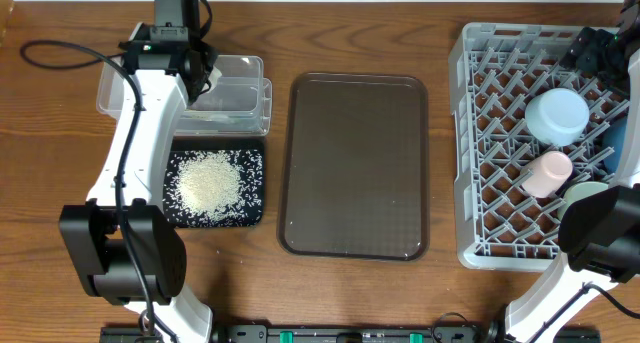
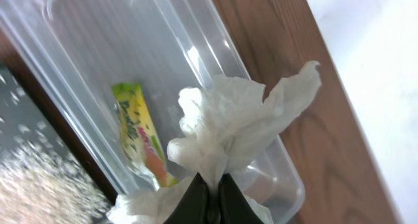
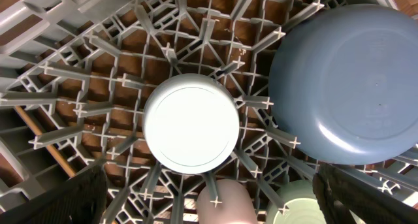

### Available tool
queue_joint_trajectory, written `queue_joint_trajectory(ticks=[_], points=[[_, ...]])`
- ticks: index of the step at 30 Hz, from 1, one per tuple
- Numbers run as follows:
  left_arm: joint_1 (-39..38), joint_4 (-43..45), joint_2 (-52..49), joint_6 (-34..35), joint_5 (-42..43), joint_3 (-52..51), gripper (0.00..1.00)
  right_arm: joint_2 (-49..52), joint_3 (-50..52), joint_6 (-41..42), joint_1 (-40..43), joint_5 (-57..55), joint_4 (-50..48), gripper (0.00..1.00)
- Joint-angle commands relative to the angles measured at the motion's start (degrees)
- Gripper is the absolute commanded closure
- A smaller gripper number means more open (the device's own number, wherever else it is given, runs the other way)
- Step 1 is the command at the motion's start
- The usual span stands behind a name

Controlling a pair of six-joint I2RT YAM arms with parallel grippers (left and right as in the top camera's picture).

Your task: Sort waste into correct bins and load items into the dishwasher rack

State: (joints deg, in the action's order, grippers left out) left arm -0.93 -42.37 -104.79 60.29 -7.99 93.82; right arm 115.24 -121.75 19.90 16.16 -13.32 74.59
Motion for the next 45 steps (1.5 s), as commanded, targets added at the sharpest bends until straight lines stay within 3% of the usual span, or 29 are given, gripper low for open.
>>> queue_joint_trajectory(ticks=[1, 5, 6, 9, 11, 14, 17, 22, 29, 34, 39, 45], points=[[0.0, 0.3, -0.8, 9.5, 1.6, 0.0, 0.9, 0.3, 0.0, -0.7, 0.3, -0.2, 0.0, 0.01], [0.0, 0.4, -1.2, 11.5, 1.6, 0.0, 0.84, 0.3, 0.0, -0.7, 0.3, -0.2, 0.0, 0.01], [0.1, 0.4, -1.4, 11.8, 1.5, 0.0, 0.77, 0.3, 0.0, -0.7, 0.3, -0.2, 0.0, 0.01], [0.0, 0.4, -1.6, 11.8, 1.5, 0.0, 0.75, 0.3, 0.0, -0.7, 0.3, -0.2, 0.0, 0.01], [0.0, 0.4, -1.6, 11.8, 1.6, 0.0, 0.64, 0.3, 0.0, -0.7, 0.3, -0.2, 0.0, 0.01], [0.0, 0.4, -1.6, 11.8, 1.6, 0.0, 0.61, 0.3, 0.0, -0.7, 0.3, -0.2, 0.0, 0.01], [0.1, 0.4, -1.6, 11.8, 1.6, 0.0, 0.43, 0.3, 0.0, -0.7, 0.3, -0.2, 0.0, 0.01], [0.1, 0.4, -1.1, 10.7, 1.9, 0.0, 0.41, 0.3, 0.0, -0.7, 0.3, -0.2, 0.0, 0.01], [0.0, -1.7, 5.7, 0.2, 3.5, 0.0, 0.41, 0.3, 0.0, -0.7, 0.3, -0.2, 0.0, 0.01], [0.0, -14.1, 14.4, -4.8, 3.5, 0.0, 0.41, 0.3, 0.0, -0.7, 0.3, -0.2, 0.0, 0.01], [0.0, -29.1, 20.5, -4.8, -1.8, 0.0, 0.37, 0.3, 0.0, -0.7, 0.3, -0.2, 0.0, 0.01], [-0.2, -42.4, 27.9, -4.8, -1.7, 0.0, 0.31, 0.3, 0.0, -0.7, 0.3, -0.2, 0.0, 0.01]])
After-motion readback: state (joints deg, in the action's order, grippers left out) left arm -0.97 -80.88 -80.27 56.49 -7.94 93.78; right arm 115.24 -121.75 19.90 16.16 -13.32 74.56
